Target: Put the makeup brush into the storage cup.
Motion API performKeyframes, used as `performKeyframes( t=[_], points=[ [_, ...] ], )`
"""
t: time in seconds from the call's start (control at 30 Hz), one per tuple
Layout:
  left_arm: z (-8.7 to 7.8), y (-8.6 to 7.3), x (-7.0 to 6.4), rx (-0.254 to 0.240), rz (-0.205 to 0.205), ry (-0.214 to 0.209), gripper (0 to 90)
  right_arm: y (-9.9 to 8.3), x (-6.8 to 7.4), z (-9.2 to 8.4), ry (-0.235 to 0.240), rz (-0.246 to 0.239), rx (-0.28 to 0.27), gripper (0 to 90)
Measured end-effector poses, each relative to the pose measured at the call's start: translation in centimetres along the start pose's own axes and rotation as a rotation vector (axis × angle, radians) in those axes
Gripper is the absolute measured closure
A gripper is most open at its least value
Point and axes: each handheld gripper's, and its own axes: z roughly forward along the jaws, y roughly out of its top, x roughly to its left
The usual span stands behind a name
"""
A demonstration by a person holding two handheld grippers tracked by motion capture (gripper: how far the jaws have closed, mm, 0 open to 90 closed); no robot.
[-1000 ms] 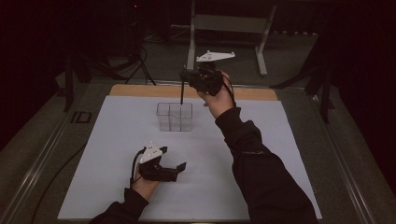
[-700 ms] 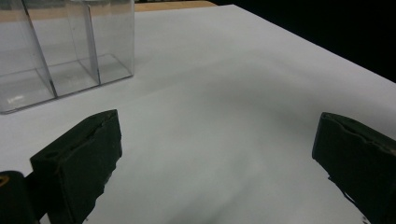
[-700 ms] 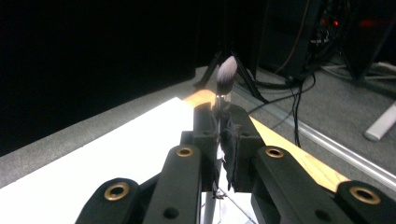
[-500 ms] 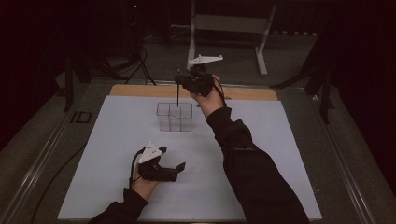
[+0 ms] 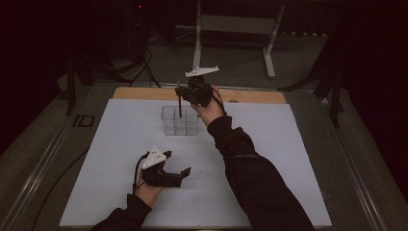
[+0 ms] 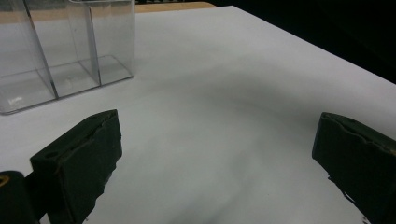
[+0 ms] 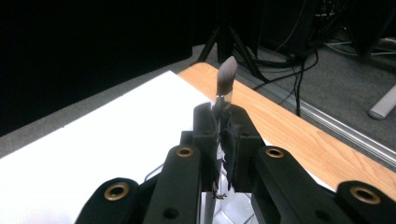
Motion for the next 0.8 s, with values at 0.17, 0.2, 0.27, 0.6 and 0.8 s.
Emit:
performKeyframes(
  t=[0.17,0.2,0.27,0.6,0.8],
  points=[
    [0.0,0.0,0.0,0.004,0.003,0.002,2.9,-0.7,0.0,0.6,0.003,0.005,0.031,84.1],
    [0.0,0.0,0.0,0.003,0.001,0.0,2.9,-0.9,0.0,0.7,0.003,0.005,0.036,84.1],
    [0.0,0.0,0.0,0.003,0.003,0.001,2.9,-1.1,-0.1,0.8,-0.001,0.009,0.049,84.1],
    [0.1,-0.1,0.1,0.008,0.004,-0.001,2.9,-2.0,0.1,1.6,-0.003,0.044,0.087,84.0],
    [0.0,0.0,0.1,0.0,0.001,-0.002,2.9,-2.5,0.0,2.1,-0.02,0.059,0.127,84.0]
  ],
)
